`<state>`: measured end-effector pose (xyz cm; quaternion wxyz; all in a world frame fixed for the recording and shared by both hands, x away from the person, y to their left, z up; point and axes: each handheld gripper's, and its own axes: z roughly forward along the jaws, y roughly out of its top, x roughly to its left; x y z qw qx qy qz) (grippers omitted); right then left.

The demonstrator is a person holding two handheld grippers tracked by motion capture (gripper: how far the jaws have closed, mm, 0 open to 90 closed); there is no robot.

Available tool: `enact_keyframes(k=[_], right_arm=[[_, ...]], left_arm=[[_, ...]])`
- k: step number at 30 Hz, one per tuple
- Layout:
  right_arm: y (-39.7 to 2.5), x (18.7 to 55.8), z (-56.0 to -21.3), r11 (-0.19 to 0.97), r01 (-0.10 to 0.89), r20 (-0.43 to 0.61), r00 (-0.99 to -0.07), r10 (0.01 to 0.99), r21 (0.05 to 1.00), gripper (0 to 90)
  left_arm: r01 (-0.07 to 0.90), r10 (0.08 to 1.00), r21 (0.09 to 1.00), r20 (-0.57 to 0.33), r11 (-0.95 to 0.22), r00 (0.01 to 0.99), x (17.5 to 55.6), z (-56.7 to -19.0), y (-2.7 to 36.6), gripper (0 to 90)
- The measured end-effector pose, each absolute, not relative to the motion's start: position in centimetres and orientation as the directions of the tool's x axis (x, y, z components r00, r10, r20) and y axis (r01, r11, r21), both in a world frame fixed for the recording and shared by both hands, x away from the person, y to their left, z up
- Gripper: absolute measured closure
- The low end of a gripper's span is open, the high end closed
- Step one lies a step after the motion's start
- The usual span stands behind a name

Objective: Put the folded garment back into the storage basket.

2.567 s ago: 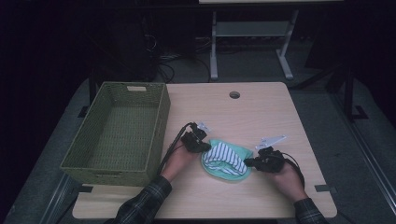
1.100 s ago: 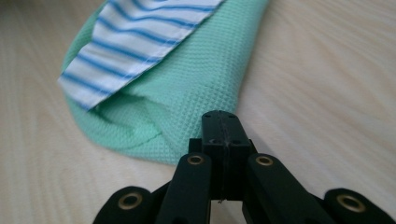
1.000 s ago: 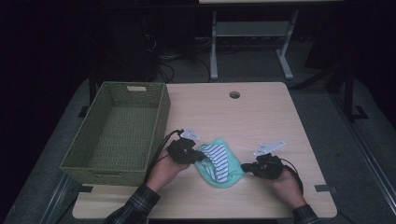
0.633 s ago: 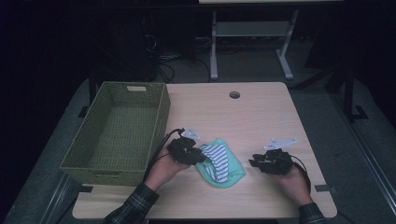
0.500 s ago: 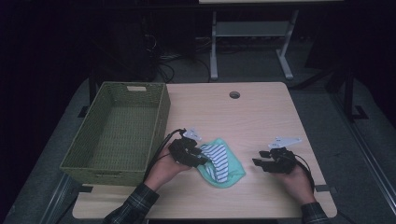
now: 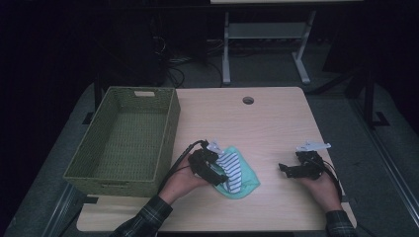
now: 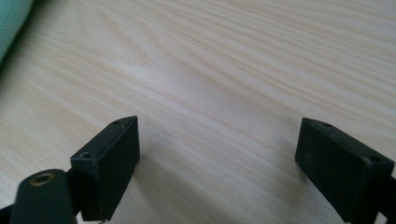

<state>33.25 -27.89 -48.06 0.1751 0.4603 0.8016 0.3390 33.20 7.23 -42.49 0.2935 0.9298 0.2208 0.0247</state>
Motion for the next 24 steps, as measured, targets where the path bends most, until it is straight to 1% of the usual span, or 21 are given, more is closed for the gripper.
enact_keyframes(k=[2, 5, 12, 18, 24], right_arm=[[-27.9, 33.3, -48.2, 0.348, 0.614, 0.032, -0.520, 0.853, 0.708, 9.5], [-28.0, 33.3, -48.3, 0.353, 0.607, 0.030, -0.528, 0.849, 0.712, 8.6], [-28.0, 33.3, -48.3, 0.352, 0.603, 0.031, -0.531, 0.847, 0.716, 8.4], [-28.0, 33.3, -48.3, 0.352, 0.603, 0.031, -0.531, 0.847, 0.716, 8.4], [-28.0, 33.3, -48.3, 0.351, 0.603, 0.031, -0.530, 0.848, 0.716, 8.4]], left_arm=[[0.396, 0.420, 0.552, -0.089, -0.734, 0.903, 33.1, -42.9, 6.9, 17.0], [0.395, 0.416, 0.540, -0.089, -0.743, 0.905, 33.2, -43.3, 6.7, 16.5], [0.384, 0.407, 0.495, -0.066, -0.780, 0.911, 33.1, -44.5, 6.1, 15.8], [0.372, 0.402, 0.507, -0.054, -0.777, 0.914, 33.0, -43.6, 6.5, 15.8], [0.377, 0.404, 0.466, -0.045, -0.801, 0.914, 33.1, -45.1, 6.1, 15.8]])
